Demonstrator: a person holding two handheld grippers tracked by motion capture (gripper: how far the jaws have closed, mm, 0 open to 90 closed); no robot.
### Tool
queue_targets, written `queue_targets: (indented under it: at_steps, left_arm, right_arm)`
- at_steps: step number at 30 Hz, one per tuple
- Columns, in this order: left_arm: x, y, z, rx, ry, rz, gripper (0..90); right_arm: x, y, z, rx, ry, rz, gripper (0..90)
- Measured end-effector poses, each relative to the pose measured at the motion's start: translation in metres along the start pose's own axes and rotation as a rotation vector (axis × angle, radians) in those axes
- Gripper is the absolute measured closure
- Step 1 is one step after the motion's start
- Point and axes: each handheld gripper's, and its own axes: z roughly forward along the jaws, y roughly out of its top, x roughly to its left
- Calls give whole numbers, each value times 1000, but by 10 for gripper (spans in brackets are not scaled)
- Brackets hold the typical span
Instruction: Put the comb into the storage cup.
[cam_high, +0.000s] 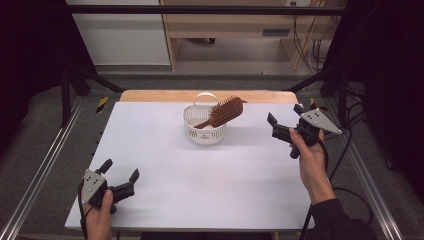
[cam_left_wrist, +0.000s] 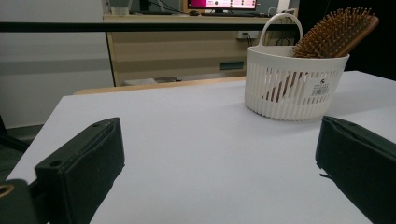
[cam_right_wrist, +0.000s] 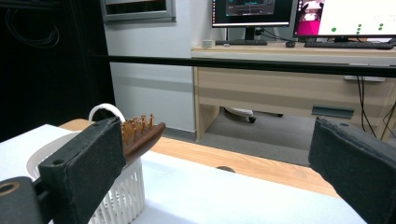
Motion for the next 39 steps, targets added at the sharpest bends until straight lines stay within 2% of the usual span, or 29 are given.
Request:
queue_targets:
  at_steps: [11,26,33,39]
  left_arm:
    - [2,0,-1,-9,-6,-3,13]
    - [2,2,-3,-34,-27,-2,13]
    - [3,2,-4,-38,-15,-7,13]
    - [4,2,-5,-44,-24,-10,12]
  right_arm:
    - [-9,-17,-23,-4,-10,-33,40]
    - [-16,-49,-52,16,-15,-18,39]
    - [-15,-61,-59,38,-7,-19,39]
    - [-14,-70,-64,54,-1,-24,39]
